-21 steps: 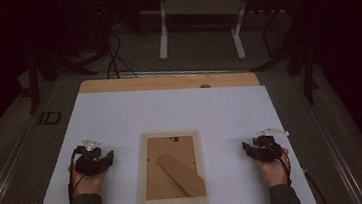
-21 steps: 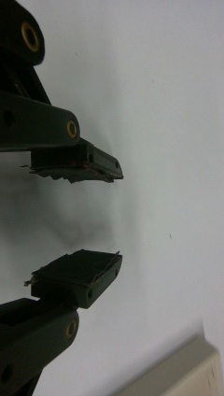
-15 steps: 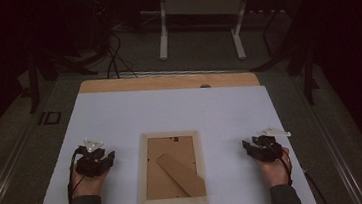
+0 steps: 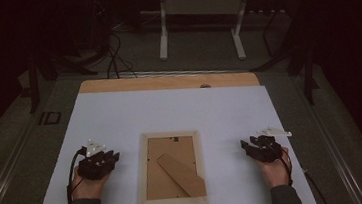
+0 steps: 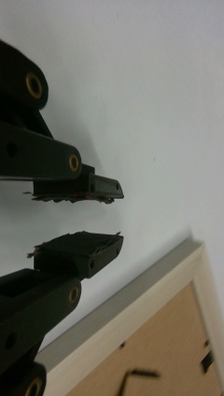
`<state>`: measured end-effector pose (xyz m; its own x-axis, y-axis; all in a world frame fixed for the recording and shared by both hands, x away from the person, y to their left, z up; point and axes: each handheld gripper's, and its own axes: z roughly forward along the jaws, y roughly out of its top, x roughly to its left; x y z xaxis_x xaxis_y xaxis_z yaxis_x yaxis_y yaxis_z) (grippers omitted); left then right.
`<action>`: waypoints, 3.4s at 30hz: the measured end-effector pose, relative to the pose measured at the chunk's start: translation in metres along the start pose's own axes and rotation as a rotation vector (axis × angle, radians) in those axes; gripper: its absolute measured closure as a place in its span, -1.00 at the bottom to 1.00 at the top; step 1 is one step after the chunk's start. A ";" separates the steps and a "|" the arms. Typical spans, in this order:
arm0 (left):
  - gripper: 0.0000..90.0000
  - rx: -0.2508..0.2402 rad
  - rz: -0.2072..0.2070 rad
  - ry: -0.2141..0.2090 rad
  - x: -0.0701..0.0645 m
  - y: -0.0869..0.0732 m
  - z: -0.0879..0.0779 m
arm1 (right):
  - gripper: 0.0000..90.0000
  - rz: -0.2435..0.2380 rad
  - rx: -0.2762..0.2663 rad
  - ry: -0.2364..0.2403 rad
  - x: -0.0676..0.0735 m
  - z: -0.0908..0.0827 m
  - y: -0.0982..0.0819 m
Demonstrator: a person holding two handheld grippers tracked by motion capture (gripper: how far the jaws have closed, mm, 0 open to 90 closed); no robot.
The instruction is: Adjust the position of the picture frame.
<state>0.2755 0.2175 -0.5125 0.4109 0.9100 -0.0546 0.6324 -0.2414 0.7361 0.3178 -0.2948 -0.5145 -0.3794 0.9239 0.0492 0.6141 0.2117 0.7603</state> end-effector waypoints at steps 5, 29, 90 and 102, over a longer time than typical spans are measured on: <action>0.59 0.009 0.025 -0.008 -0.009 0.000 0.002 | 0.23 -0.004 -0.001 0.014 0.004 0.001 0.000; 1.00 0.001 0.077 -0.158 -0.027 -0.002 0.010 | 0.53 -0.073 0.032 0.105 0.031 0.015 -0.002; 1.00 0.086 0.115 -0.170 -0.058 -0.007 0.029 | 1.00 -0.254 0.155 0.423 0.096 0.017 -0.015; 1.00 0.085 0.129 -0.131 -0.064 0.002 0.038 | 1.00 -0.215 0.170 0.420 0.089 0.017 -0.013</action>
<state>0.2757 0.1459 -0.5330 0.5707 0.8194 -0.0544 0.6195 -0.3861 0.6835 0.2876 -0.2098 -0.5315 -0.7340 0.6532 0.1858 0.5824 0.4647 0.6670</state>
